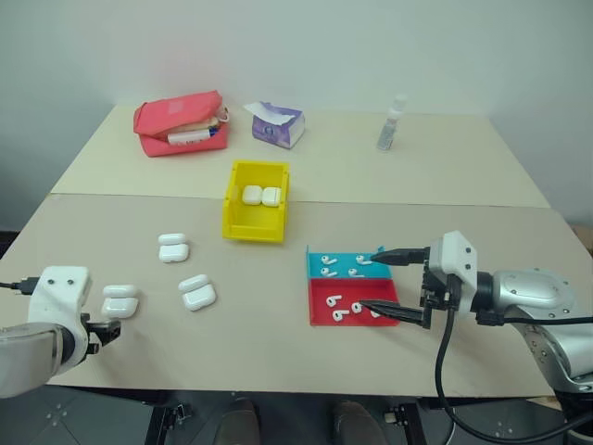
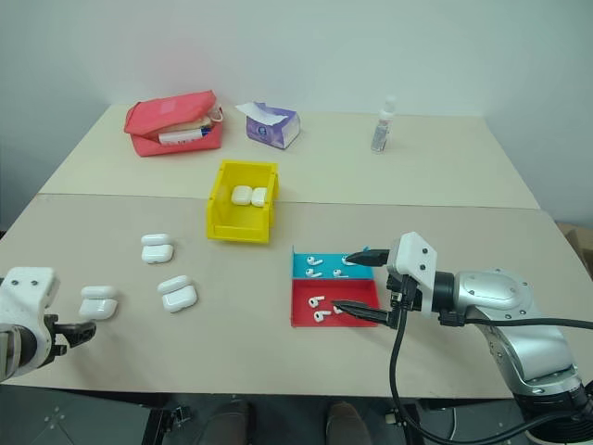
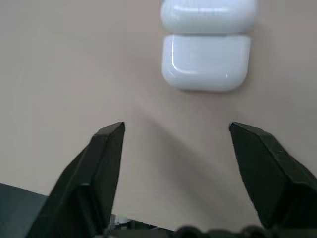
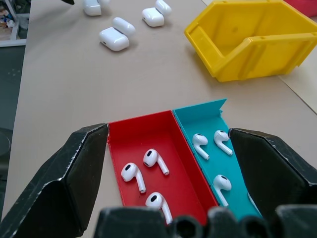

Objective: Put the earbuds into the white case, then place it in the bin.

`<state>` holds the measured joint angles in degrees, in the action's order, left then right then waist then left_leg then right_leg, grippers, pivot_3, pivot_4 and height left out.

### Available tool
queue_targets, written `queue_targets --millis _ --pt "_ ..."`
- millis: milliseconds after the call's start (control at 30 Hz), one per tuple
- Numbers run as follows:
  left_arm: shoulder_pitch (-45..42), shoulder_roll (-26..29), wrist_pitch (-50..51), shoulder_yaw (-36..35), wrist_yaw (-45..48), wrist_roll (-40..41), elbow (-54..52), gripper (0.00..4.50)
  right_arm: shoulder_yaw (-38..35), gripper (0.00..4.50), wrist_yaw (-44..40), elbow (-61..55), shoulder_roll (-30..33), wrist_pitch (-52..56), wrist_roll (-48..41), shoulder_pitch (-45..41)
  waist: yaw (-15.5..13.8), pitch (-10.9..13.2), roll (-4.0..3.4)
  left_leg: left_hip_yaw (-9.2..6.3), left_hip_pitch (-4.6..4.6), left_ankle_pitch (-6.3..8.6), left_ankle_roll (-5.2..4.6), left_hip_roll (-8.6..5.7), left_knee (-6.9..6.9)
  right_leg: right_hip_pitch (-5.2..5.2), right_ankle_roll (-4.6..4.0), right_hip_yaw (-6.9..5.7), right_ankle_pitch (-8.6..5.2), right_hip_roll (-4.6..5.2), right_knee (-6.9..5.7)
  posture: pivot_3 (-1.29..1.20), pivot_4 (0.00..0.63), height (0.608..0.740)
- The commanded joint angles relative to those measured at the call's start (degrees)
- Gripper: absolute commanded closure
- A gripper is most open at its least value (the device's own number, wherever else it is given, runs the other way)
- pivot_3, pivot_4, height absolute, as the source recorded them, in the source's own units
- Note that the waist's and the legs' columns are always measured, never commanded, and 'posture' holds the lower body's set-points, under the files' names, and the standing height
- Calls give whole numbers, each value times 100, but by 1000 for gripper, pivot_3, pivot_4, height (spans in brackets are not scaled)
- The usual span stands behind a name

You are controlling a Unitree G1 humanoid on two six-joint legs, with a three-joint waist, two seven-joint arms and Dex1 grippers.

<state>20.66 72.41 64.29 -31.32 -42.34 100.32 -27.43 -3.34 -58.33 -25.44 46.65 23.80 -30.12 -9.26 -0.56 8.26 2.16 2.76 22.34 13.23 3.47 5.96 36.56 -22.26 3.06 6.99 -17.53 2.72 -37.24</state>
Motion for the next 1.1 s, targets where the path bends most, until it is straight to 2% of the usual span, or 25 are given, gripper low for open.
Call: queue_targets --millis 33,233,367,500,733,1100 --pt "-299 131 -124 72 -26 -25 97 14 -120 0 41 -169 2 -9 -75 -58 -7 0 0 0 0 0 0 0 -3 0 0 0 0 0 2 0 150 740" --pt "-1288 561 4 953 203 483 1056 14 -156 0 62 -177 23 11 -85 -71 -10 1 1 1 0 0 0 0 -15 -3 0 0 0 0 6 0 150 740" --pt "-2243 655 235 1752 428 431 1704 14 -169 0 94 -193 34 24 -90 -92 -10 1 1 1 1 0 0 0 -16 -4 0 -2 0 -1 6 0 150 740" --pt "-2912 493 553 2349 640 101 2096 14 -205 0 141 -246 53 39 -104 -37 -1 1 1 1 4 -1 1 0 -22 -7 1 -1 0 -1 9 0 150 740" --pt "-3320 224 929 2640 811 -230 2447 14 -262 0 223 -371 68 84 -142 84 -11 1 1 1 6 -4 7 0 -23 -11 1 -1 1 -2 8 0 150 740" --pt "-3586 -410 1333 2554 1194 -1212 2624 14 -308 0 250 -410 81 91 -160 149 -50 -4 -7 -3 -4 -8 13 -1 -21 0 2 -4 2 -1 1 0 150 740"
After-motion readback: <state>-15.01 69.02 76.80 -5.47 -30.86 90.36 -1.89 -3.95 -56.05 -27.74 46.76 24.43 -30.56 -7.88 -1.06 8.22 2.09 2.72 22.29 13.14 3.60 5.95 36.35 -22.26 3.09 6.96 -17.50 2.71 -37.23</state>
